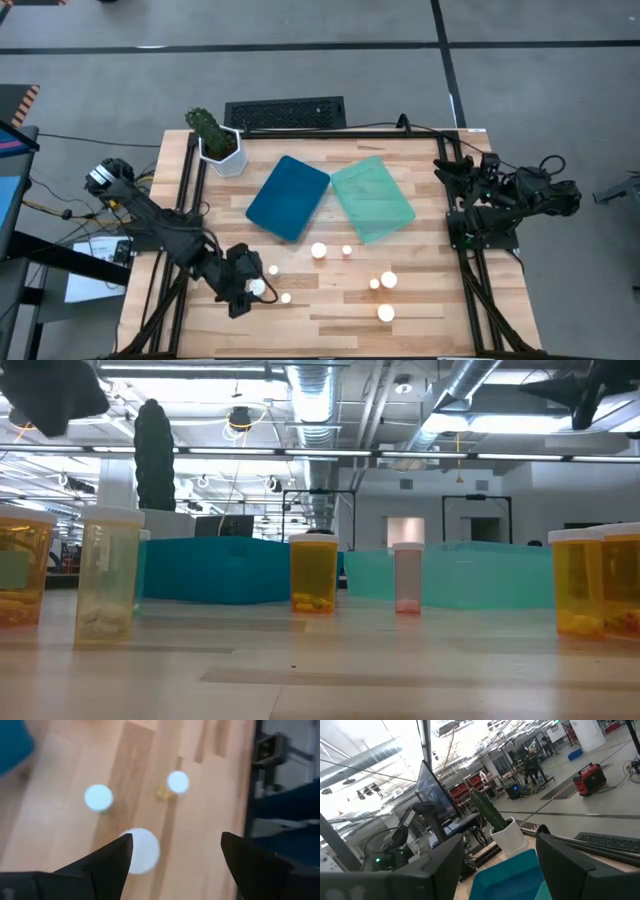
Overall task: Pick and place medicine bottles into bin by pill shape (circle, oval)
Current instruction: Put the orange pill bottle into the blue bin
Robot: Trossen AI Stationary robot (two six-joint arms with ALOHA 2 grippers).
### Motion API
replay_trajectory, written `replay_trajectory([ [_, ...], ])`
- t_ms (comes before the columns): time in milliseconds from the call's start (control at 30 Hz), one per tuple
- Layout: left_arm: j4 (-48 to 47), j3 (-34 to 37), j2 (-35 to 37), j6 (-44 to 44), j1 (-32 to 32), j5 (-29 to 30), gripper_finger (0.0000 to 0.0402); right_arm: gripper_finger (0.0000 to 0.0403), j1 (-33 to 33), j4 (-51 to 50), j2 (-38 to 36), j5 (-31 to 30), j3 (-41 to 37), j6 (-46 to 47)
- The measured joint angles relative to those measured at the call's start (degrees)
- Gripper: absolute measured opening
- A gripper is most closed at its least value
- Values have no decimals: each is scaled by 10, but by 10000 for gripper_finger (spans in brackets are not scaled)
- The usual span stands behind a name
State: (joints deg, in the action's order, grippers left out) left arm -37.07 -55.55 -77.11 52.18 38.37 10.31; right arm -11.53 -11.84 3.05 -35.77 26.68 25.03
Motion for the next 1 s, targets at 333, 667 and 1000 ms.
replay_trajectory([
  [333, 1, 3, -64, -5, 15, 43, 297, 260, 0, -2, 0, 0, 0, 8],
  [667, -16, 3, -119, 9, 16, 33, 297, 260, 0, -4, 0, 0, 0, 9],
  [1000, -19, 4, -122, -20, 16, 24, 291, 260, 0, -12, 0, 0, 0, 10],
])
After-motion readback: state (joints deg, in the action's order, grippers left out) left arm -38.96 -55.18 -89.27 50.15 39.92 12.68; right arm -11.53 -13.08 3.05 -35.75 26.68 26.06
